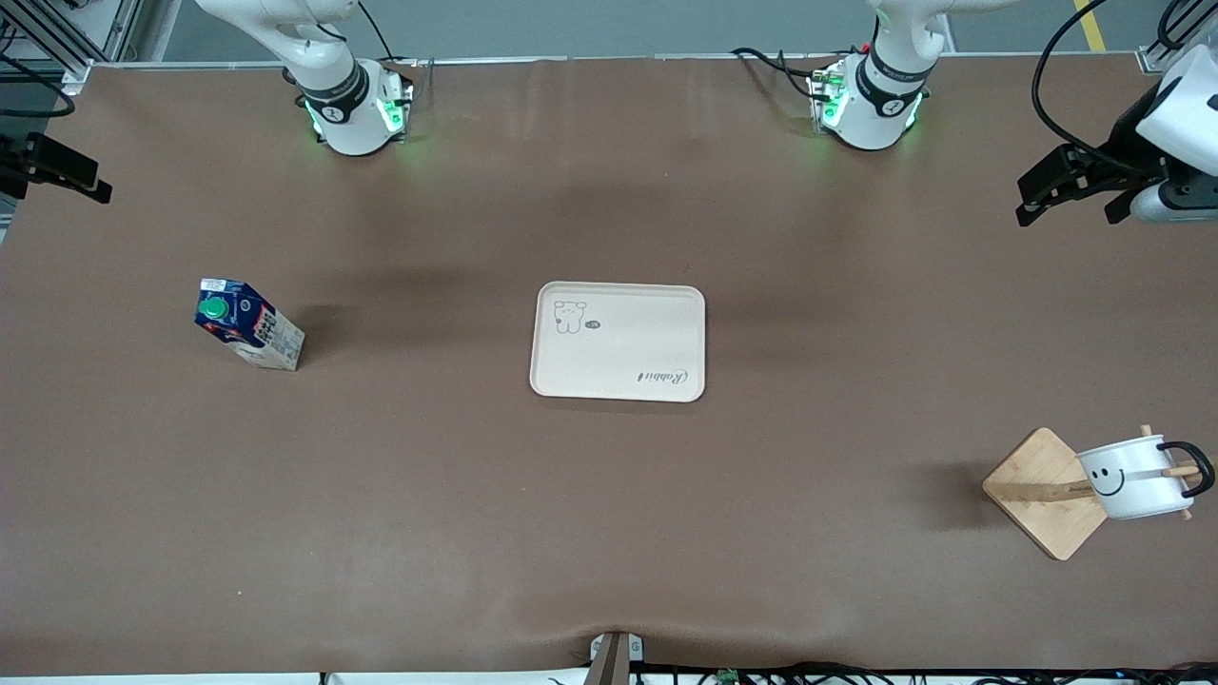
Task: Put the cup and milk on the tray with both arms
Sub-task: 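Reach the right gripper to the milk carton while the left gripper reaches the mug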
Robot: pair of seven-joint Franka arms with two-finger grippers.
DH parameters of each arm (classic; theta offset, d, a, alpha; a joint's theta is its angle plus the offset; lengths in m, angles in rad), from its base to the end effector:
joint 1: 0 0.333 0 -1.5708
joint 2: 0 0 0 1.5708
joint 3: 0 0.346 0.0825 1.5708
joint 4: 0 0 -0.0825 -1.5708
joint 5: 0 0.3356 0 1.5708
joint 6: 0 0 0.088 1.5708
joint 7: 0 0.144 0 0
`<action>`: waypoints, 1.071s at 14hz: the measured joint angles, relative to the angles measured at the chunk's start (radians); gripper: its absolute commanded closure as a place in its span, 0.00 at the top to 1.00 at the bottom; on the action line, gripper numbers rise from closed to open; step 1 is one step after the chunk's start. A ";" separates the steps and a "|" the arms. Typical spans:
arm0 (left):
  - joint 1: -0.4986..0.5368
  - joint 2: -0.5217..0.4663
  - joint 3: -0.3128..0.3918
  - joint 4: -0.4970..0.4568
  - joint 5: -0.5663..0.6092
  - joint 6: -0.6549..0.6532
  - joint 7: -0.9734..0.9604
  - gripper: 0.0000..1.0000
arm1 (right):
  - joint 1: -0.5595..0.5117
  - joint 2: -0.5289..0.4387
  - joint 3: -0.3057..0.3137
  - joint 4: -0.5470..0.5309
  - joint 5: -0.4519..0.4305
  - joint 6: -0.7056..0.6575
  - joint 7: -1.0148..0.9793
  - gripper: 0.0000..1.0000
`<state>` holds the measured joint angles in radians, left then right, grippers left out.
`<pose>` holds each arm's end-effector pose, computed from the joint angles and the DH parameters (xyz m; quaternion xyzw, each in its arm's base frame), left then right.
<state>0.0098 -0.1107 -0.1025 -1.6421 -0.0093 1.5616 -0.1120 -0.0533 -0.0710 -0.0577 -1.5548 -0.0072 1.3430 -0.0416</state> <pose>0.4659 -0.0479 0.6401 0.9998 0.0098 0.0148 0.0005 0.4488 -0.0524 0.6403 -0.9969 0.0350 0.0703 0.0039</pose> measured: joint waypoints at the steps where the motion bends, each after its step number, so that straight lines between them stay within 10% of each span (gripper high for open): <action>1: 0.000 0.001 0.000 0.000 0.000 0.000 0.000 1.00 | 0.000 0.000 0.000 0.000 0.000 0.000 0.000 1.00; 10: 0.063 0.034 0.005 -0.005 0.031 0.036 0.001 1.00 | -0.008 0.009 -0.004 0.000 0.000 0.000 0.003 1.00; 15: 0.130 0.077 0.006 -0.134 0.032 0.308 -0.006 1.00 | -0.016 0.026 -0.006 0.000 0.000 0.003 0.003 1.00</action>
<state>0.1394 -0.0333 -0.0963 -1.7757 0.0226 1.8699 -0.1175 -0.0693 -0.0453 -0.0640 -1.5547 -0.0069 1.3458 -0.0384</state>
